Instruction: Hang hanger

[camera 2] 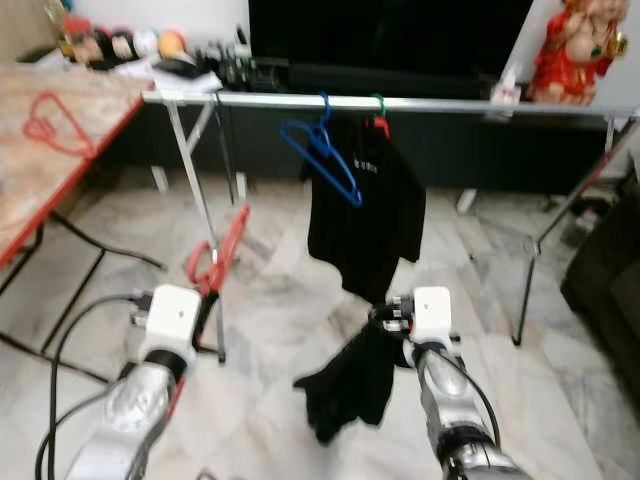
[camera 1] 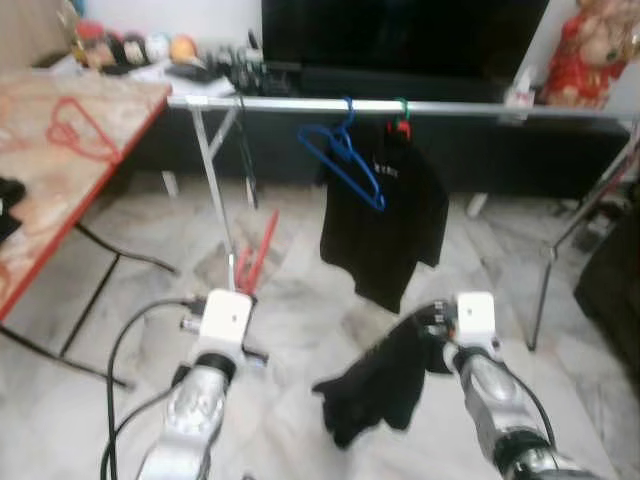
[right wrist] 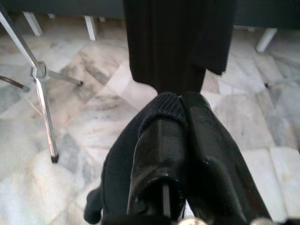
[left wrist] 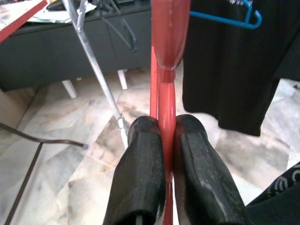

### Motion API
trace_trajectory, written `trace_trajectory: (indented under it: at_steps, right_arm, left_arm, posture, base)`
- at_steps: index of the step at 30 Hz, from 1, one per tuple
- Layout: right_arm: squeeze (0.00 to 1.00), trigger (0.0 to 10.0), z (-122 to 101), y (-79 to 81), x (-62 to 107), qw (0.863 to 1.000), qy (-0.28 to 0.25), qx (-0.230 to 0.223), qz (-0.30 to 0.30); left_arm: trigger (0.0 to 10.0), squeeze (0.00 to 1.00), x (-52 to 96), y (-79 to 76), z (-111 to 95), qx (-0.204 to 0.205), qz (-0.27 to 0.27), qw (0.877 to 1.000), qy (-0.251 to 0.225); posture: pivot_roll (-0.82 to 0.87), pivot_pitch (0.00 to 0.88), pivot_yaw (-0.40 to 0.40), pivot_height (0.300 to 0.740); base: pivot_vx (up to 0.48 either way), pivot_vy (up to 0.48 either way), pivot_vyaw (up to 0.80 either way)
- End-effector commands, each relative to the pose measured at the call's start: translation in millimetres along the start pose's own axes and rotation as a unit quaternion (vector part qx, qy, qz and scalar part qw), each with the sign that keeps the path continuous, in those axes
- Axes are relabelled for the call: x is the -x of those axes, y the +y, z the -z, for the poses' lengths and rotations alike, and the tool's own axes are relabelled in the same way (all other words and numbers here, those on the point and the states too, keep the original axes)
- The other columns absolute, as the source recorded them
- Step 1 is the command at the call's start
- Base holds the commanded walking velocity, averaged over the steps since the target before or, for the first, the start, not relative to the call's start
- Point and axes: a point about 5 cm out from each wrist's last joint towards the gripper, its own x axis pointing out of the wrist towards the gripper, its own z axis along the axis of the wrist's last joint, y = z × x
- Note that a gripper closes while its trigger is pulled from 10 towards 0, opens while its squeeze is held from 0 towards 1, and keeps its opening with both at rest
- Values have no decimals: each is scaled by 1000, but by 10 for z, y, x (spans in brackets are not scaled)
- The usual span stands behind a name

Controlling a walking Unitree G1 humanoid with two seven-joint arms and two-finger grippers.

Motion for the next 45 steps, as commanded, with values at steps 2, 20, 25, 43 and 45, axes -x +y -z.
trace_trajectory:
  at_steps: [2, 20, 25, 43, 45]
  right_arm:
    - [0, 10000, -64, -65, -12, 1000, -12, 0, 14]
    - [0, 10000, -100, -11, -42, 1000, -14, -1, 7]
    - [0, 10000, -141, 0, -61, 1000, -20, -2, 6]
    - [0, 10000, -166, 43, -84, 1000, -19, 3, -2]
    - [0, 10000, -167, 43, -84, 1000, -19, 4, -1]
  left_arm:
    - [10000, 0, 0, -64, -54, 3, 14, 1000, -13]
    - [10000, 0, -2, -69, -68, 1, 20, 1000, -16]
    - [10000, 0, -2, -78, -70, 1, 22, 1000, -16]
    - [10000, 0, 4, -85, -67, 3, 25, 1000, -16]
    - [10000, 0, 4, -84, -66, 3, 25, 1000, -15]
  posture:
    - [78, 0, -62, 716]
    - [83, 0, -60, 716]
    - [83, 0, -59, 716]
    - [88, 0, -59, 716]
    - [88, 0, -59, 716]
  base:
    - [0, 0, 0]
    - [0, 0, -189]
    - [-49, 0, 0]
    - [-273, 0, -153]
    - [-289, 0, 0]
